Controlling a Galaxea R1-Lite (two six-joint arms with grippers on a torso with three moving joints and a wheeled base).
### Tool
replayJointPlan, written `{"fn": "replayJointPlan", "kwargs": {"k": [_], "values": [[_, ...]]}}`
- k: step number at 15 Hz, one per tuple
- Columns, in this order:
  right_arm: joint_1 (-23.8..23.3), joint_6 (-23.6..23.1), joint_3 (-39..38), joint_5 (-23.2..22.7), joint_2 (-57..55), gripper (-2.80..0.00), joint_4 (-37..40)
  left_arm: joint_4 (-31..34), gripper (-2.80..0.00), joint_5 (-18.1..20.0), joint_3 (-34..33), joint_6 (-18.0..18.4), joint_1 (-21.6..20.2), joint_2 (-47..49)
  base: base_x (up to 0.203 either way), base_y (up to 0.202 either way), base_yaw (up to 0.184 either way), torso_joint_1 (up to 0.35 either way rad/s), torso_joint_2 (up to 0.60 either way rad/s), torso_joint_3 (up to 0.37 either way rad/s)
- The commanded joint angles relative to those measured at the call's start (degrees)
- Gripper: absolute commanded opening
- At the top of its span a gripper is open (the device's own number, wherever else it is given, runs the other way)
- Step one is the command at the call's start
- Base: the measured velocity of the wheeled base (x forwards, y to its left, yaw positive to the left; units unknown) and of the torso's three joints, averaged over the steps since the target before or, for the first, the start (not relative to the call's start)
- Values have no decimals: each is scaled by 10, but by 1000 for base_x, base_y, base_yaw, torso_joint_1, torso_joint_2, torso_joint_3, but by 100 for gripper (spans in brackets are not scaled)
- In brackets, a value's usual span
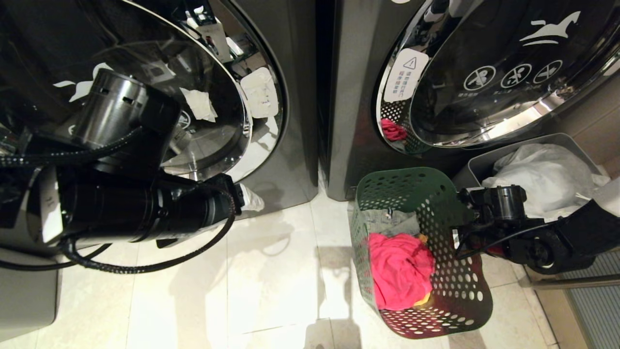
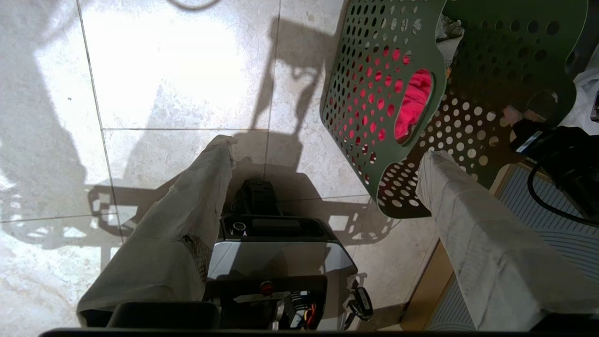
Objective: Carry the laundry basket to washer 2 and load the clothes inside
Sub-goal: Open the lid of the washing machine
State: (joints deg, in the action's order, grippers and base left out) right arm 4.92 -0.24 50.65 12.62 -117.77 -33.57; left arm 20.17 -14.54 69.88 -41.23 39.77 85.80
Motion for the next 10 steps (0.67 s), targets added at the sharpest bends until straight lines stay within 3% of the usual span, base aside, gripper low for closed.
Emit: {"fn": "replayJointPlan", "kwargs": {"k": [1, 3, 7, 8, 10], "values": [[1, -1, -5, 0, -4, 0, -4, 0, 0, -1, -1, -3, 0, 1, 0, 0, 0, 0, 0, 0], [5, 2, -15, 0, 7, 0, -4, 1, 0, -1, -2, -3, 0, -3, 0, 0, 0, 0, 0, 0], [35, 4, -72, 3, 140, 0, -2, 0, 0, -4, -36, -4, 0, -30, 0, 0, 0, 0, 0, 0], [42, 3, -93, 4, 185, 0, 0, 0, -280, -5, -53, -4, -1, -46, 0, 0, 0, 0, 0, 0], [60, 0, -134, 6, 264, 0, 15, 0, -280, -6, -76, -4, -8, -73, 0, 0, 0, 0, 0, 0]]}}
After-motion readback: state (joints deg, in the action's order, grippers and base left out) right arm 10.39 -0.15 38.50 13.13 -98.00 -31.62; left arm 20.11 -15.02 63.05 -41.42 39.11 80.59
